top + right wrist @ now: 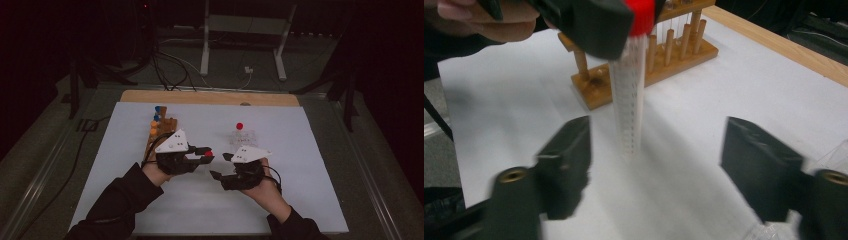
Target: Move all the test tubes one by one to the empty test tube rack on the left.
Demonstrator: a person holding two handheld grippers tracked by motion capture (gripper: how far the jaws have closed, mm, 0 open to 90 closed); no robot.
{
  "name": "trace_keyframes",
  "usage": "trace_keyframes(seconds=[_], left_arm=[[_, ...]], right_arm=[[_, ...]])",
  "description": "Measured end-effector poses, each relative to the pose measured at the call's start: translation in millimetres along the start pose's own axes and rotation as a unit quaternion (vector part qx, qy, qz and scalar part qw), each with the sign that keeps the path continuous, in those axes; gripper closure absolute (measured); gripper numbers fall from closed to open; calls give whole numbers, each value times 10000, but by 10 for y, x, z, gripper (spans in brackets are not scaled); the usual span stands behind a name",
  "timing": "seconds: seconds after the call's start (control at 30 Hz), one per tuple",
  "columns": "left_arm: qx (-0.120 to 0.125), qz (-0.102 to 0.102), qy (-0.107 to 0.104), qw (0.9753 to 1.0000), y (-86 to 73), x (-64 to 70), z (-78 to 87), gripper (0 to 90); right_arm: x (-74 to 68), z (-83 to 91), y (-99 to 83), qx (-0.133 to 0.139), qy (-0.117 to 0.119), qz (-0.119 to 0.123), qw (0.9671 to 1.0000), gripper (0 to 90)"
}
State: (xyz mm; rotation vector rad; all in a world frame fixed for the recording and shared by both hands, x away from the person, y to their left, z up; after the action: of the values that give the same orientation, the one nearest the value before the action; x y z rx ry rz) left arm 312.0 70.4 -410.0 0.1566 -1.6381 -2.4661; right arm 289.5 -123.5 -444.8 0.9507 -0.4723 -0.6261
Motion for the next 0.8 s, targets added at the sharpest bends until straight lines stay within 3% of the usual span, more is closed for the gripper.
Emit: trace_keyframes(seconds=[0.23,0.4,0.8], left_arm=[[123,30,234,9996,108,-88,196,719],[196,62,456,9987,156,-174,349,719],[319,168,924,9951,187,-345,646,718]], right_arm=[[25,13,19,30,-18,-243,9997,35],[51,39,18,112,141,-304,9994,0],[88,67,17,149,159,-331,9992,0]])
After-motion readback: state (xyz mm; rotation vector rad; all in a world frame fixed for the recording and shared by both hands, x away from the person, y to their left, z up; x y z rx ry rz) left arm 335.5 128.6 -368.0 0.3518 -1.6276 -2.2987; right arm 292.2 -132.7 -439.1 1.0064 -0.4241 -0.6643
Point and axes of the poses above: each handheld gripper's, and its own axes: z roughly backward along the jaws, y roughly out of its top, x roughly to its right, the point moved 3 cm from there along -z, roughly forward along the jaws, and after that the axes turned 8 degrees about -y, right-handed, at the moved point
